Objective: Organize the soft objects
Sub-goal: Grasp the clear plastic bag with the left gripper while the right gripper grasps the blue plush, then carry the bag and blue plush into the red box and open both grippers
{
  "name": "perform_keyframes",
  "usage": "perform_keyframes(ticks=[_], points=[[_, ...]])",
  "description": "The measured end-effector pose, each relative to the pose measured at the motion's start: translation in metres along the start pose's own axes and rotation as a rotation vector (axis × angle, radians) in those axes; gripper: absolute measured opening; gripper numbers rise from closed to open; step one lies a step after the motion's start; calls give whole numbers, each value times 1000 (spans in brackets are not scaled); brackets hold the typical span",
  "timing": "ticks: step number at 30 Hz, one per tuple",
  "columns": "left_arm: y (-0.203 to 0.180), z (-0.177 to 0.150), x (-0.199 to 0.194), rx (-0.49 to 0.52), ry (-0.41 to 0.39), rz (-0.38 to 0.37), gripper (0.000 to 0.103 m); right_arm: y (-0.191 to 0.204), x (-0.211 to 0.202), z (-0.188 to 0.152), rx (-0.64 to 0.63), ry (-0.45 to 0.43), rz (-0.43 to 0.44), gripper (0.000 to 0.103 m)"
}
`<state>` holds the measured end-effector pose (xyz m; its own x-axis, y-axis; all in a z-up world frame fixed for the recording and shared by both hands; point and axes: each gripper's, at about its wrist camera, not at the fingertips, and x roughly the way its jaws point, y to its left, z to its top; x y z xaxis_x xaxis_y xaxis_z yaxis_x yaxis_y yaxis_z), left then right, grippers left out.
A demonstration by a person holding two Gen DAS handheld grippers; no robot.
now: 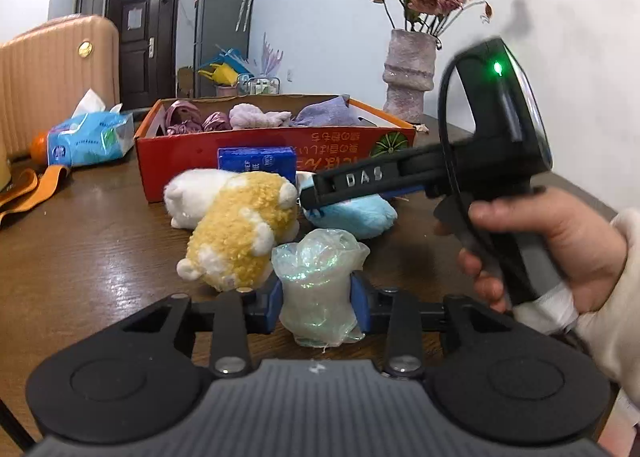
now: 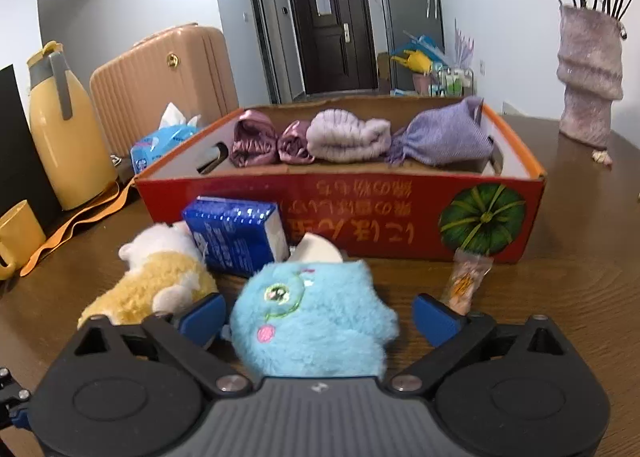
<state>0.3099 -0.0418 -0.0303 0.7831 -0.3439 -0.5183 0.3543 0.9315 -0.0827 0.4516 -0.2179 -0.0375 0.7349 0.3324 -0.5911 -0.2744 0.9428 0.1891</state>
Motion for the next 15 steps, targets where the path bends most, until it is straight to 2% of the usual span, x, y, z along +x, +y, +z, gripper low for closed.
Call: perform_keyframes(ticks=[1, 2, 6, 15], points=[[0, 0, -1, -8, 2, 2, 34, 0, 0, -2, 6, 15, 15, 82], [0, 1, -3, -11, 3, 7, 34, -1, -2, -5, 12, 25, 26, 81], [-3, 0, -12, -14, 0, 18, 32, 0, -23, -22, 28, 20, 44, 80], [-19, -7, -30, -8, 7, 14, 30, 9, -105, -81, 9, 5, 41, 80]])
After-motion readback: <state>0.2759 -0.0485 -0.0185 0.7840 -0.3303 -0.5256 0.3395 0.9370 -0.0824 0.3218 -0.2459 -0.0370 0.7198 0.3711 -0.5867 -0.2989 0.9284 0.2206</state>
